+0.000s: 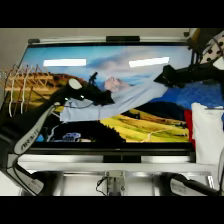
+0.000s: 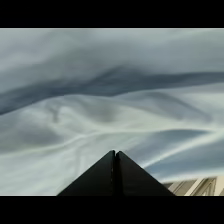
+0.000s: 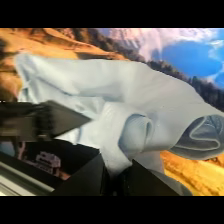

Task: Fold the shirts.

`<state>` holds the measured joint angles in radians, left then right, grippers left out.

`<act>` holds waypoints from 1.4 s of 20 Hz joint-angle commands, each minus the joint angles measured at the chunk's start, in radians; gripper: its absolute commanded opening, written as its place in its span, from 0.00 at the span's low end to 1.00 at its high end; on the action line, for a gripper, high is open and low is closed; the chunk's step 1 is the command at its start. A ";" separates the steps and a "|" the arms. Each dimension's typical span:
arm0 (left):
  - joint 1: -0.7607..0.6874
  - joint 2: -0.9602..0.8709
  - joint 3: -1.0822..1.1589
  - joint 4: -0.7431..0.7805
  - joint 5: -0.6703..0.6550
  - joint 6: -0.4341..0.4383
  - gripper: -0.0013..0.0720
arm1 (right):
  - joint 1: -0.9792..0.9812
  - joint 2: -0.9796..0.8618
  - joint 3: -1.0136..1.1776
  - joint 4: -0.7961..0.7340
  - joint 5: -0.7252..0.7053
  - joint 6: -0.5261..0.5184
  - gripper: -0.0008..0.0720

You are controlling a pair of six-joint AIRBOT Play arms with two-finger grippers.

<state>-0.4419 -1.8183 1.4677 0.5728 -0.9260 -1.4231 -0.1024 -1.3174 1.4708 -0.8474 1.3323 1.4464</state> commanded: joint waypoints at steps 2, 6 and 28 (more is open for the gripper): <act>-0.166 -0.086 0.002 -0.266 0.192 0.040 0.07 | 0.000 0.146 0.001 0.005 0.061 0.072 0.10; -0.116 -0.065 0.001 -0.254 0.163 0.114 0.07 | 0.011 0.155 0.001 0.008 0.050 0.076 0.10; 0.795 0.587 -0.048 0.333 -0.323 0.069 0.07 | 0.769 -0.481 0.001 0.530 -0.695 -0.180 0.93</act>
<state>0.3561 -1.2385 1.4433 0.9016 -1.2438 -1.3689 0.6697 -1.7760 1.4708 -0.3985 0.5968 1.3338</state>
